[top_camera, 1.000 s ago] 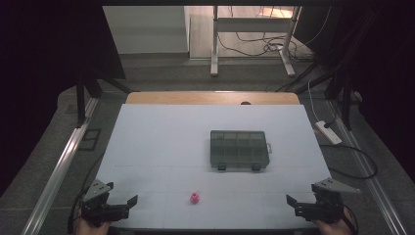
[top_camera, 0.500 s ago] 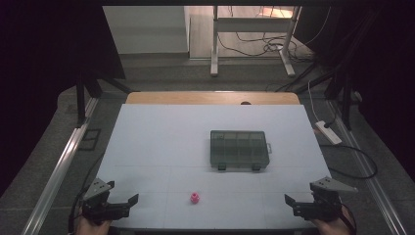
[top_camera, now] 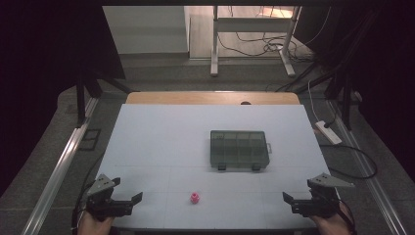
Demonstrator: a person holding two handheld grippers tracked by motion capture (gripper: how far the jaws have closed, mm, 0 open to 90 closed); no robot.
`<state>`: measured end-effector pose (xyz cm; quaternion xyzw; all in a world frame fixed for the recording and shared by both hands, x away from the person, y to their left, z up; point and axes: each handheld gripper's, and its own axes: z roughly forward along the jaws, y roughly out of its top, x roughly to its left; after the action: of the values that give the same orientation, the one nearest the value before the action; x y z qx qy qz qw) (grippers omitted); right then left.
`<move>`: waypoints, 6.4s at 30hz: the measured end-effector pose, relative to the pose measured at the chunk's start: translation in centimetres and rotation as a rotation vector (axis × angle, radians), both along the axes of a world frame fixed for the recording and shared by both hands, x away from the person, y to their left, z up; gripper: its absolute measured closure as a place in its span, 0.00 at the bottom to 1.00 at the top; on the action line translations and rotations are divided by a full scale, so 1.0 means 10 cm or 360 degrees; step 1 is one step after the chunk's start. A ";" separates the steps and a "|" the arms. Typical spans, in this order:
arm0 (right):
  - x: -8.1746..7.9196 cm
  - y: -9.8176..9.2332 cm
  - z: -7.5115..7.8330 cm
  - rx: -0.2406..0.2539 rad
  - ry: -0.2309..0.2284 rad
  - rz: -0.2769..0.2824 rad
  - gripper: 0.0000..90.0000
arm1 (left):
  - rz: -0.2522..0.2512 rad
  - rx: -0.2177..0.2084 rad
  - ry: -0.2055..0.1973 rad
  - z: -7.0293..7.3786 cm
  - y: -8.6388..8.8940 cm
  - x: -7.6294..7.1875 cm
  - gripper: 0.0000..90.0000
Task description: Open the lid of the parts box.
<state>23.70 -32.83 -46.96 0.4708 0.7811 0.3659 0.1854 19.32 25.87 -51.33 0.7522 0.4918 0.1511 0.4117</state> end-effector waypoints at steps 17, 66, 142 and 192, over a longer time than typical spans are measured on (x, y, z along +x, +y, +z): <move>0.19 0.04 0.06 0.0063 0.0075 0.0076 0.00 | -0.0163 -0.0043 -0.0034 0.06 -0.16 0.27 0.00; 0.67 0.25 0.03 0.0069 0.0142 0.0128 0.00 | -0.0397 -0.0085 -0.0015 0.21 -0.94 1.01 0.00; 1.12 0.46 -0.37 -0.0213 0.0316 0.0283 0.99 | -0.0701 -0.0065 -0.0087 -0.07 -1.69 1.61 0.00; 1.00 0.42 -0.22 -0.0130 0.0213 0.0255 0.99 | -0.0636 -0.0112 -0.0024 -0.09 -1.63 1.62 0.00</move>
<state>33.73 -28.67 -49.14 0.4223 0.8411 0.3153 0.1221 35.48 9.60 -52.28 0.8188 0.3345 0.0547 0.4632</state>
